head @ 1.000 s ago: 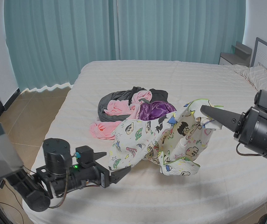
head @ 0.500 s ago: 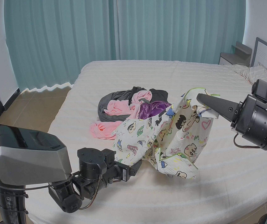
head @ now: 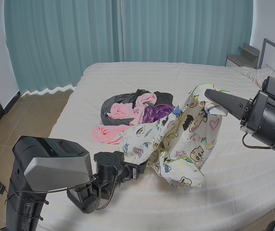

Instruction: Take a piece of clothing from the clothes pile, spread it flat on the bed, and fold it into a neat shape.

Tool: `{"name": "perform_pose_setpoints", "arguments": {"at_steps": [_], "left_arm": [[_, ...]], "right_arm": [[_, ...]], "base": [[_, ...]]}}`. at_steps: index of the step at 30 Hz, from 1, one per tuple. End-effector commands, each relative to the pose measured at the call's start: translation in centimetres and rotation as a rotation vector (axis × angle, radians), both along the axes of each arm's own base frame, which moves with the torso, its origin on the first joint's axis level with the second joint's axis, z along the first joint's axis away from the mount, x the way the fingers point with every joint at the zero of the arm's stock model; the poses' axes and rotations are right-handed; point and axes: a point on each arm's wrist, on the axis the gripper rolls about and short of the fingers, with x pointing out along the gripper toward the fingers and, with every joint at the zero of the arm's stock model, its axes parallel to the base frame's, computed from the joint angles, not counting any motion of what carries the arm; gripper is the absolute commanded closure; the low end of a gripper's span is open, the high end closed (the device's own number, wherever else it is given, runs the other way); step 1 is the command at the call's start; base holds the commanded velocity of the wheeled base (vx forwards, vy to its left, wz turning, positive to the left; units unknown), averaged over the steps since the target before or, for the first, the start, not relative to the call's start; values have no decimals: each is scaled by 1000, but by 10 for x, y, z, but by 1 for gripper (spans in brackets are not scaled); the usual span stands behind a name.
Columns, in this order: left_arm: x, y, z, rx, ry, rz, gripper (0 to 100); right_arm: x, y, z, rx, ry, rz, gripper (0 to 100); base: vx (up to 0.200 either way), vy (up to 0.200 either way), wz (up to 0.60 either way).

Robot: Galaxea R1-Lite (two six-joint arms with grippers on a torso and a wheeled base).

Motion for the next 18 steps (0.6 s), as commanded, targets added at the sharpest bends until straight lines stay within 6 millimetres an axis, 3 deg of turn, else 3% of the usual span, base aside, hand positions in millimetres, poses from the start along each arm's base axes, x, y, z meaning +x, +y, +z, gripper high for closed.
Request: {"name": "perform_pose_setpoints", "arguments": {"at_steps": [1,8,11,12,18], "left_arm": [[11,3,-19,1,25,56,0],[9,9,-24,-50,67,114,0],[0,14,-29,-36,109,114,0],[0,14,-29,-36,109,114,100],[-17,26,-26,-63,121,124,100]], "right_arm": [[2,-1,0,2,2,-9,100],[13,-10,-3,-2,16,-70,100],[15,-13,-4,-4,22,-85,100],[15,-13,-4,-4,22,-85,100],[16,-14,-13,-6,65,-93,100]], "base": [[0,0,0],[0,0,0],[0,0,0],[0,0,0],[0,0,0]]}}
